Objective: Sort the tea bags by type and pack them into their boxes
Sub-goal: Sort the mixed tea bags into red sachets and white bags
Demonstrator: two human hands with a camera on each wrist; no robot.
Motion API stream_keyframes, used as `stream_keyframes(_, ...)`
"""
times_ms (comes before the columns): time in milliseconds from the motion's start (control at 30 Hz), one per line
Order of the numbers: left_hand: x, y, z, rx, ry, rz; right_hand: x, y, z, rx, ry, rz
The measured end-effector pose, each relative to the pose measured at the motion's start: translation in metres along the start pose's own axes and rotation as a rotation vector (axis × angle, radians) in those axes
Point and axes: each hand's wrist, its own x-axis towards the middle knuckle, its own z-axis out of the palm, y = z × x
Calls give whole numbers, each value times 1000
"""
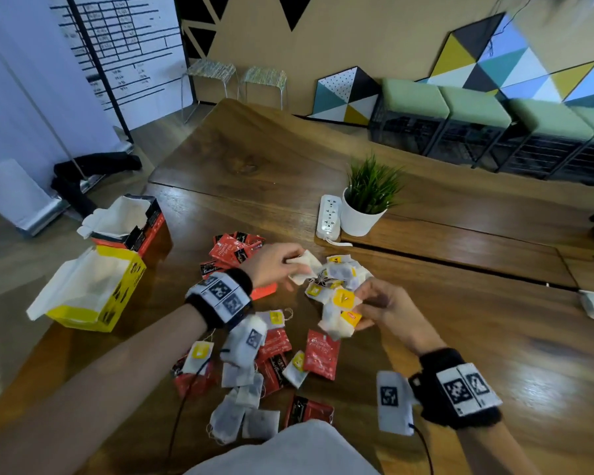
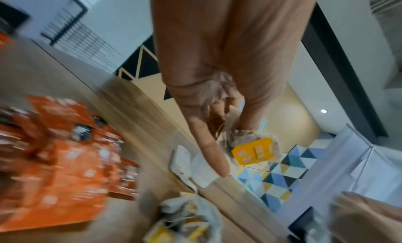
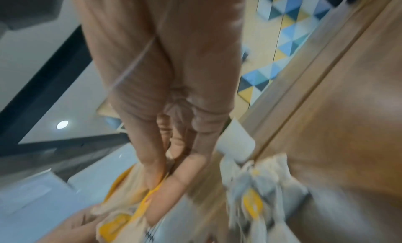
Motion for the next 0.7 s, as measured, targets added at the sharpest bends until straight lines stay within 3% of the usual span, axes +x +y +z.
stream_keyframes(133, 52, 39, 27, -185, -26, 22, 14, -12, -39, 96, 214, -20)
stream_keyframes(233, 87, 49, 43, -263, -6, -15, 25, -8, -59, 32, 347, 3)
stream_keyframes(300, 104, 42, 50, -208, -27, -91, 36, 1, -66, -90, 465, 19)
stream_keyframes(400, 114, 29, 59, 50, -144, -172, 54, 15, -57, -487, 582, 79)
stream_keyframes(500, 104, 20, 59, 293, -115, -119, 74, 32, -31, -616, 445, 150)
stream_keyframes(600, 76, 2, 37, 239, -64, -86, 90, 46, -7, -739, 151, 230)
stream_keyframes(700, 42, -32, 5, 281, -111, -140, 91, 40, 3, -915, 39, 242)
